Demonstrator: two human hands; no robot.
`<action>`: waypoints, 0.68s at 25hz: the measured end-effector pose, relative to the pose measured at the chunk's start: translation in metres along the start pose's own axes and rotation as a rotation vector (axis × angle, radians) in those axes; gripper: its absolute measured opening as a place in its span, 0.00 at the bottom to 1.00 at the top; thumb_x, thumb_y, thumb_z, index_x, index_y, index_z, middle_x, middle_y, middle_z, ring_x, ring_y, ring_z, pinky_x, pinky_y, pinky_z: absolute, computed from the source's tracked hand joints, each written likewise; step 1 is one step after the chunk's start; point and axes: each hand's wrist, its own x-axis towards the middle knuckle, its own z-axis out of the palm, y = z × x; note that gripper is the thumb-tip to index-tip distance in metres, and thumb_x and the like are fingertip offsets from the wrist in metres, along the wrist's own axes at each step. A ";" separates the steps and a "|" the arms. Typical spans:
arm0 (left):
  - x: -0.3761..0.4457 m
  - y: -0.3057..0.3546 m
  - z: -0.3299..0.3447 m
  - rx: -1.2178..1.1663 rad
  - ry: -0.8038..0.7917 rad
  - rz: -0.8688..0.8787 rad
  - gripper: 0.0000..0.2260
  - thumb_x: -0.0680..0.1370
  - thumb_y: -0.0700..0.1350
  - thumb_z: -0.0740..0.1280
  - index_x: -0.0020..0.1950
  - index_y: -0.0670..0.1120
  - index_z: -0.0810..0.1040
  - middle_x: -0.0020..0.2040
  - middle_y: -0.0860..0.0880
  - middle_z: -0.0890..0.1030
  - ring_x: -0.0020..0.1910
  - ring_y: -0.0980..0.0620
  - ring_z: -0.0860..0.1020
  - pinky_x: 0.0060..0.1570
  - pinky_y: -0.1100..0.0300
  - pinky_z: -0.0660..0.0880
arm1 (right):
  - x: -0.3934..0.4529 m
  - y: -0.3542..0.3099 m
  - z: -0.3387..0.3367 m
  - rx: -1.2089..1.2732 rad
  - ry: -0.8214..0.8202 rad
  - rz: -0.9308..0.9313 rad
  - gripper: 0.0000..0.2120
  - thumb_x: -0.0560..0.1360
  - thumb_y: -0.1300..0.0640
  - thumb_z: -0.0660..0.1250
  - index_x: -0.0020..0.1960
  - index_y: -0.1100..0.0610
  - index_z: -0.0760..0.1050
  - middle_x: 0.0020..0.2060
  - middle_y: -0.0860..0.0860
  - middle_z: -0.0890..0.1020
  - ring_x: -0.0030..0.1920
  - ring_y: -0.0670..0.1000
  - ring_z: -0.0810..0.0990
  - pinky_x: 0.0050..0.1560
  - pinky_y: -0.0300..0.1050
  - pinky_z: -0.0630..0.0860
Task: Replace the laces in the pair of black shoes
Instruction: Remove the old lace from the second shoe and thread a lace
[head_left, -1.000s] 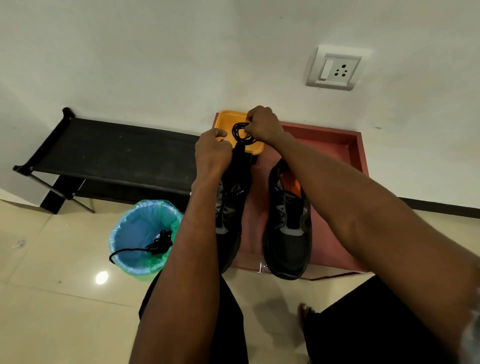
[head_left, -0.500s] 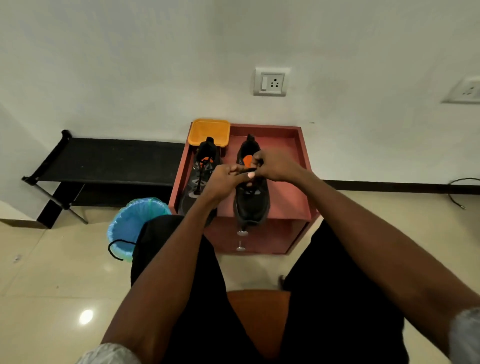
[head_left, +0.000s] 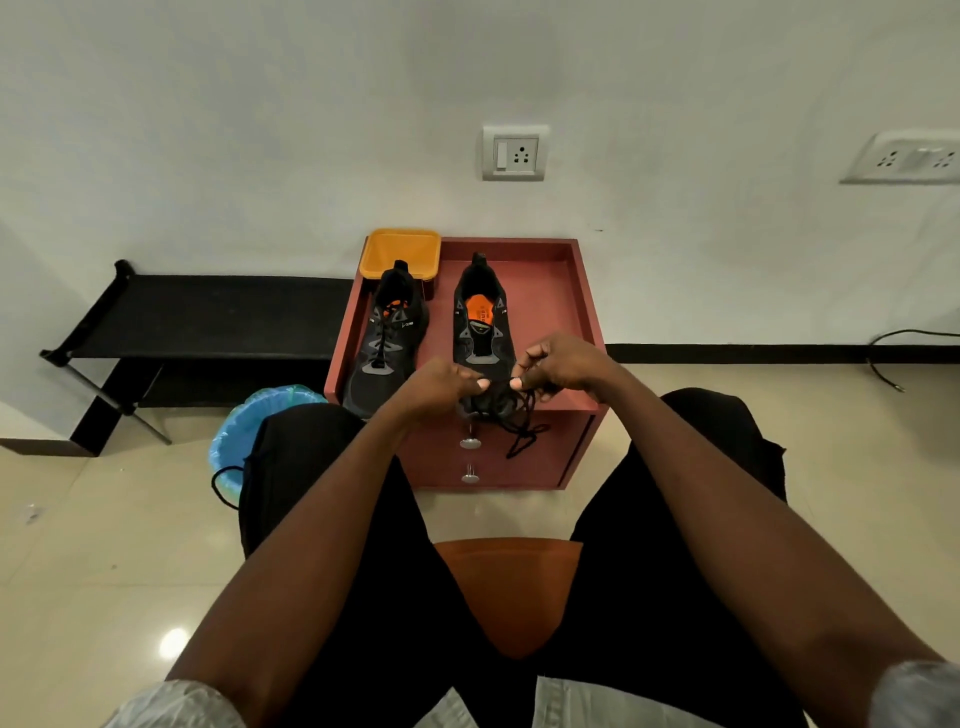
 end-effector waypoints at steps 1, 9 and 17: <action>0.003 0.001 0.000 0.049 0.062 0.033 0.09 0.80 0.43 0.67 0.49 0.37 0.83 0.38 0.39 0.83 0.29 0.60 0.78 0.32 0.72 0.72 | 0.002 0.004 -0.003 -0.003 0.027 0.008 0.02 0.74 0.67 0.72 0.44 0.61 0.81 0.35 0.55 0.83 0.33 0.49 0.80 0.35 0.39 0.78; 0.015 0.017 -0.001 -0.361 -0.054 0.006 0.10 0.79 0.39 0.67 0.54 0.33 0.80 0.41 0.41 0.83 0.38 0.48 0.81 0.39 0.59 0.79 | 0.020 0.010 0.001 -0.343 0.063 0.115 0.18 0.72 0.68 0.71 0.61 0.61 0.76 0.55 0.57 0.81 0.54 0.56 0.80 0.57 0.51 0.76; 0.035 0.011 -0.020 -0.639 0.195 -0.134 0.08 0.81 0.45 0.65 0.51 0.40 0.80 0.27 0.53 0.67 0.21 0.58 0.61 0.20 0.65 0.60 | 0.015 -0.001 -0.008 0.252 -0.056 0.043 0.08 0.80 0.61 0.65 0.56 0.65 0.79 0.34 0.54 0.81 0.35 0.50 0.80 0.44 0.44 0.80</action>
